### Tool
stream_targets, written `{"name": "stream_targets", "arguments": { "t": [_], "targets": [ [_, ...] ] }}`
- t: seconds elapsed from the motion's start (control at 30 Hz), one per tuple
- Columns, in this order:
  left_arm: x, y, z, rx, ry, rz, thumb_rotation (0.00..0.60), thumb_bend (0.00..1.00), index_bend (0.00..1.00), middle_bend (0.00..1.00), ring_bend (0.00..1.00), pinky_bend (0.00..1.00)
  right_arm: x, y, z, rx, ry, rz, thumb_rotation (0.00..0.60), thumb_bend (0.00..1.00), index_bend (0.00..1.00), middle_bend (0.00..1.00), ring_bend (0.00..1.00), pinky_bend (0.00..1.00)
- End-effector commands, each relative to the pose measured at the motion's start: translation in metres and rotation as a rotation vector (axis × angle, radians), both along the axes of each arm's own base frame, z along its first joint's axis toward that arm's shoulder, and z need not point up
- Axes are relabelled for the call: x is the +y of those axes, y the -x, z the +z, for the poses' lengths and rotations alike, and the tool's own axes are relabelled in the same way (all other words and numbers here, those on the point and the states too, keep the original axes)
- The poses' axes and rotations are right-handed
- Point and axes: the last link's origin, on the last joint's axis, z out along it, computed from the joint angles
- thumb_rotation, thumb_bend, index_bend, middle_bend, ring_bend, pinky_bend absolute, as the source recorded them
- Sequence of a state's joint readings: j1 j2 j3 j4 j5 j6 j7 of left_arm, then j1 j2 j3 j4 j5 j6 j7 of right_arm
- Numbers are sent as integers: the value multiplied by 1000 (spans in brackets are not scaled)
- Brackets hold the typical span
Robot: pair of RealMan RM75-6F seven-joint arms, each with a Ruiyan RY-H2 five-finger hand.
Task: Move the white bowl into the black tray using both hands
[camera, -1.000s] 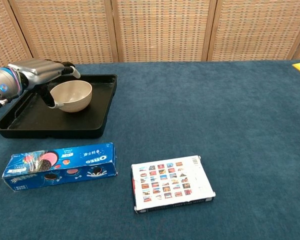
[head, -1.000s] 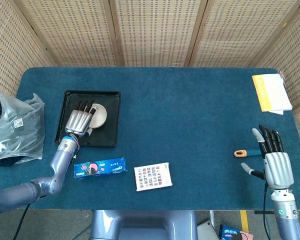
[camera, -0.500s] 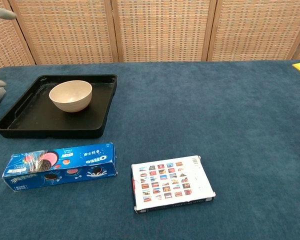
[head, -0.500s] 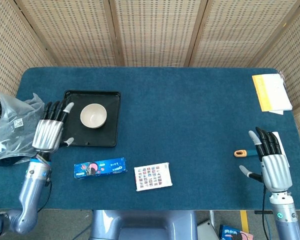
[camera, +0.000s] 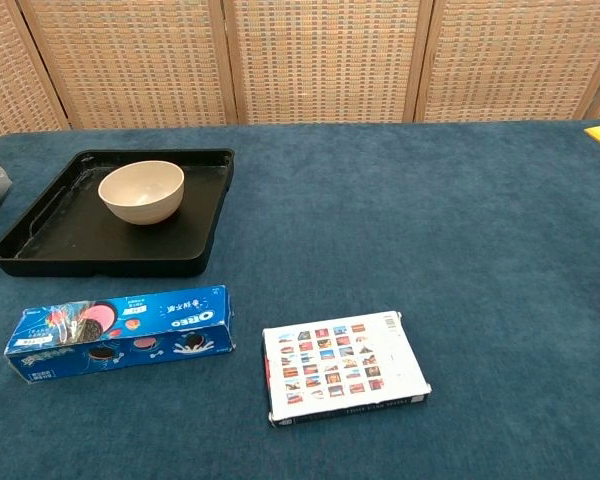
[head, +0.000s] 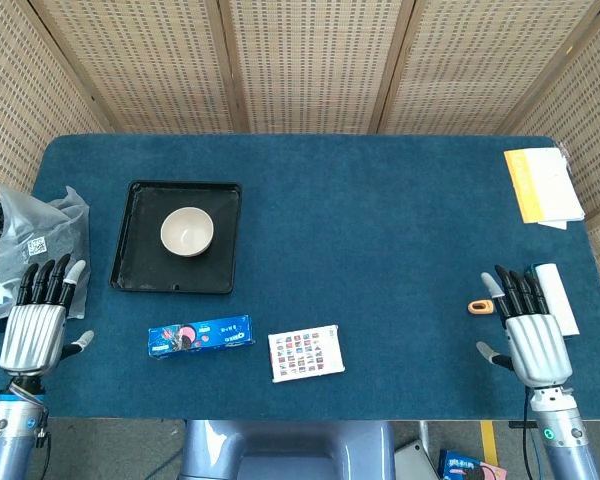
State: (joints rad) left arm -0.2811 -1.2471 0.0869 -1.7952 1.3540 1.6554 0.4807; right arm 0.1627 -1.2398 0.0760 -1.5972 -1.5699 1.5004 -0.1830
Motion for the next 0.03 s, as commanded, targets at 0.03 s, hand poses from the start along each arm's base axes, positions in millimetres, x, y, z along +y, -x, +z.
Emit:
{"name": "stream_targets", "arguments": {
  "t": [0.03],
  "targets": [
    [-7, 5, 3, -3, 4, -4, 600, 73, 0, 0, 0, 0, 1, -2, -2, 23, -14, -5, 600, 202, 0, 0, 0, 0]
  ]
}}
